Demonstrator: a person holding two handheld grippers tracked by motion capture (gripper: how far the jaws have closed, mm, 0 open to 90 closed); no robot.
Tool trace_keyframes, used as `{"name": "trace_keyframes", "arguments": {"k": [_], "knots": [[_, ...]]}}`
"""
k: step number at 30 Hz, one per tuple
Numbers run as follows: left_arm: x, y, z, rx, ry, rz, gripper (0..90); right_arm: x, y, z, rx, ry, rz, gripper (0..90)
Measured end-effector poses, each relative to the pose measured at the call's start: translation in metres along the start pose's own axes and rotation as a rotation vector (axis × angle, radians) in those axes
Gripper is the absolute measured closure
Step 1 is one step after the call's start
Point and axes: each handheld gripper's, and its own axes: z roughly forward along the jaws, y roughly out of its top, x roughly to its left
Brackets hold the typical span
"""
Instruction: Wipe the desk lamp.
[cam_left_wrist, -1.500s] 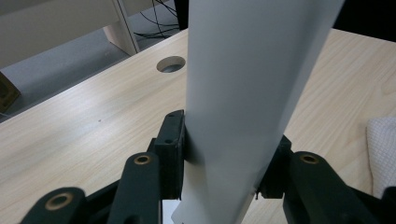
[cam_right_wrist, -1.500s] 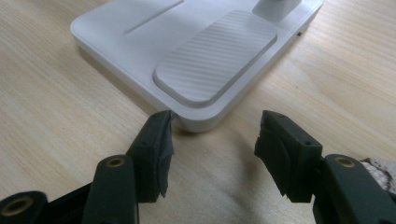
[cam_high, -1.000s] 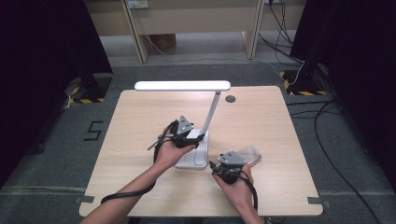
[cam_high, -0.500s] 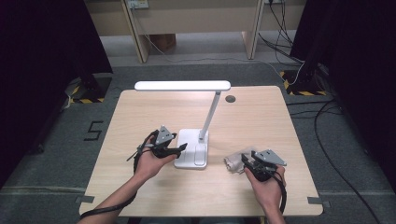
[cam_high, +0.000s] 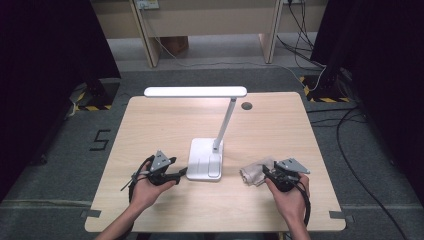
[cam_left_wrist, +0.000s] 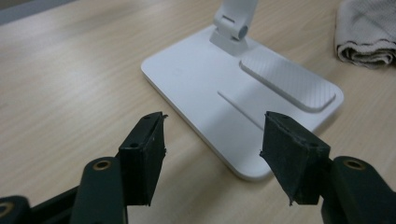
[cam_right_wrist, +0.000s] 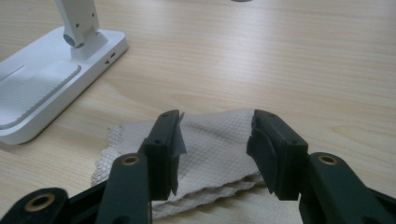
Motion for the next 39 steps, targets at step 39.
{"name": "trace_keyframes", "arguments": {"k": [39], "knots": [[-0.004, -0.032, -0.006, -0.011, -0.001, -0.064, 38.4, -0.021, 0.021, 0.046, 0.216, -0.038, -0.006, 42.7]]}}
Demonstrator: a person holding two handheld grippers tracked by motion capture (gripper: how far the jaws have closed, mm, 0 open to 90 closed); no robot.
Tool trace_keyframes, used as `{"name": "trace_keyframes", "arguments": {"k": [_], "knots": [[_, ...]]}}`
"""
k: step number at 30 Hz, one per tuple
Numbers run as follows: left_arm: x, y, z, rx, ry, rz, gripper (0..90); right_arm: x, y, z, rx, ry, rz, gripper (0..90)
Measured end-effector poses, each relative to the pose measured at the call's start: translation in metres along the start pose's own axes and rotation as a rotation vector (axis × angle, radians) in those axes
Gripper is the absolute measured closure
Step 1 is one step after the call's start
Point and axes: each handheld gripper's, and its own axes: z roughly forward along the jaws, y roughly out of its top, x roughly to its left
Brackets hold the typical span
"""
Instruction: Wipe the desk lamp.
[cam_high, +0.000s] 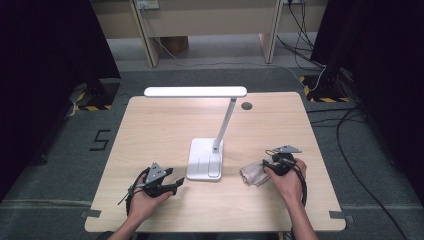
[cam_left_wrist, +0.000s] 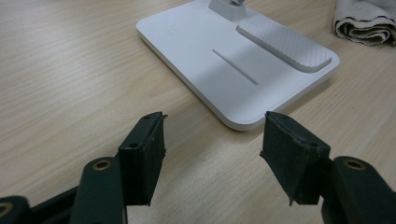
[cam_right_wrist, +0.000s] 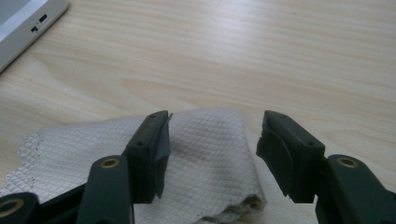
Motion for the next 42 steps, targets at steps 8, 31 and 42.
{"name": "trace_keyframes", "arguments": {"k": [8, 31, 42], "knots": [[-0.001, 0.0, 0.001, 0.002, -0.002, 0.004, 38.3, -0.001, -0.005, 0.01, 0.027, 0.011, 0.013, 46.6], [-0.011, 0.019, 0.001, -0.032, -0.057, 0.038, 38.8, 0.003, -0.005, 0.003, -0.006, 0.081, 0.045, 80.9], [-0.027, 0.038, 0.006, -0.048, -0.116, 0.078, 39.2, 0.012, 0.0, -0.015, -0.063, 0.097, 0.049, 81.9]]}}
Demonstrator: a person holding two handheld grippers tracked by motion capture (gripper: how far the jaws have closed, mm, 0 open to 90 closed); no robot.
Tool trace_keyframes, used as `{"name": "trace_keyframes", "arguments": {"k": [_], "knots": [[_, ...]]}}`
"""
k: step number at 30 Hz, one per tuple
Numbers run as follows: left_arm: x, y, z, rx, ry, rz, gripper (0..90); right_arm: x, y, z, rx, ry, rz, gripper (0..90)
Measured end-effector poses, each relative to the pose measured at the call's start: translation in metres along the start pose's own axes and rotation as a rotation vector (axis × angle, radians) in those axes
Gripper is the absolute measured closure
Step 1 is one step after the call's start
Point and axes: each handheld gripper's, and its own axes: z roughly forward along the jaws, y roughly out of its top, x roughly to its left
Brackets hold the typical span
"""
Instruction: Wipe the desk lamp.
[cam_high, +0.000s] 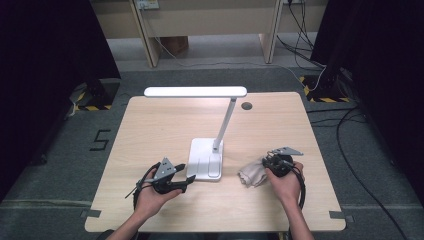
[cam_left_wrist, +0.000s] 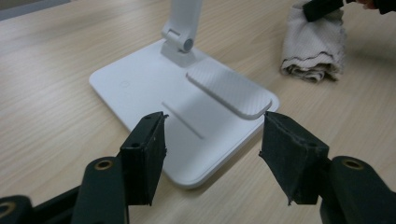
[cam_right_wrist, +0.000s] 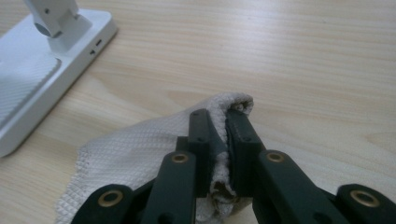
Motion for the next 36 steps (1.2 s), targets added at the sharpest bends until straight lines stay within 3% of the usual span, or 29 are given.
{"name": "trace_keyframes", "arguments": {"k": [16, 21, 26, 36], "knots": [[-0.021, 0.029, 0.029, 0.009, -0.117, 0.03, 36.9, 0.025, 0.013, -0.016, -0.043, 0.04, -0.025, 82.1], [-0.029, 0.042, 0.042, 0.005, -0.155, 0.062, 35.4, 0.035, 0.021, -0.023, -0.071, 0.056, -0.042, 82.1], [-0.034, 0.052, 0.053, -0.001, -0.178, 0.085, 33.0, 0.045, 0.028, -0.027, -0.088, 0.074, -0.068, 82.2], [-0.039, 0.071, 0.07, -0.026, -0.211, 0.092, 30.1, 0.065, 0.039, -0.034, -0.124, 0.121, -0.098, 82.2]]}}
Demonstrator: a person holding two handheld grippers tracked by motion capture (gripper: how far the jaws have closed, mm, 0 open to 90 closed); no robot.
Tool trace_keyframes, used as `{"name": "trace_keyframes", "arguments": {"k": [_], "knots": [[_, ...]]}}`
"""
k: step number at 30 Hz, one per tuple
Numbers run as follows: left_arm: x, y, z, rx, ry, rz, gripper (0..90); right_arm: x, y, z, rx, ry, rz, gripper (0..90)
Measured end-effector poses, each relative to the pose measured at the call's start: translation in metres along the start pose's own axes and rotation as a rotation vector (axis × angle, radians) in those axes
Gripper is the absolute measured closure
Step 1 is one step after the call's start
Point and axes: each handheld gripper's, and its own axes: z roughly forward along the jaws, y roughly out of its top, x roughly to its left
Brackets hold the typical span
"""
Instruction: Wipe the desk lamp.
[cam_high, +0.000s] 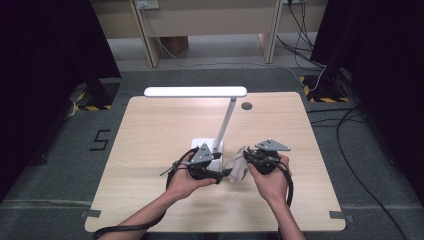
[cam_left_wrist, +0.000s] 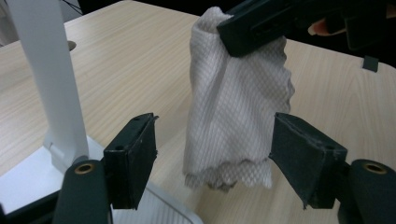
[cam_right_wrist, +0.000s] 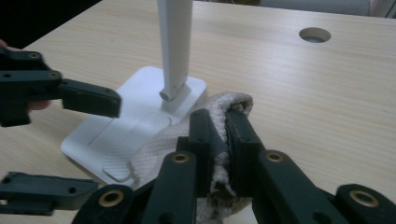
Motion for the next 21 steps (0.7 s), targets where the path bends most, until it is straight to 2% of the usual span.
{"name": "trace_keyframes", "arguments": {"k": [7, 13, 15, 17, 18, 21], "knots": [[0.005, 0.002, 0.006, 0.019, -0.006, -0.014, 30.0, 0.009, 0.004, 0.001, -0.009, 0.033, -0.006, 82.2], [0.008, 0.001, 0.007, 0.015, -0.025, -0.022, 35.8, 0.017, 0.006, 0.003, -0.012, 0.075, 0.001, 82.2], [0.008, 0.001, 0.007, 0.012, -0.045, -0.012, 42.6, 0.02, 0.007, 0.004, -0.016, 0.093, -0.003, 82.2], [0.007, 0.0, 0.006, 0.017, -0.052, -0.021, 45.1, 0.022, 0.008, 0.004, -0.02, 0.097, 0.001, 82.3], [0.008, -0.001, 0.005, 0.021, -0.051, -0.016, 51.8, 0.024, 0.01, 0.005, -0.024, 0.101, -0.009, 82.3], [0.009, -0.001, 0.003, 0.022, -0.048, -0.001, 60.5, 0.024, 0.01, 0.005, -0.025, 0.104, -0.013, 82.3]]}}
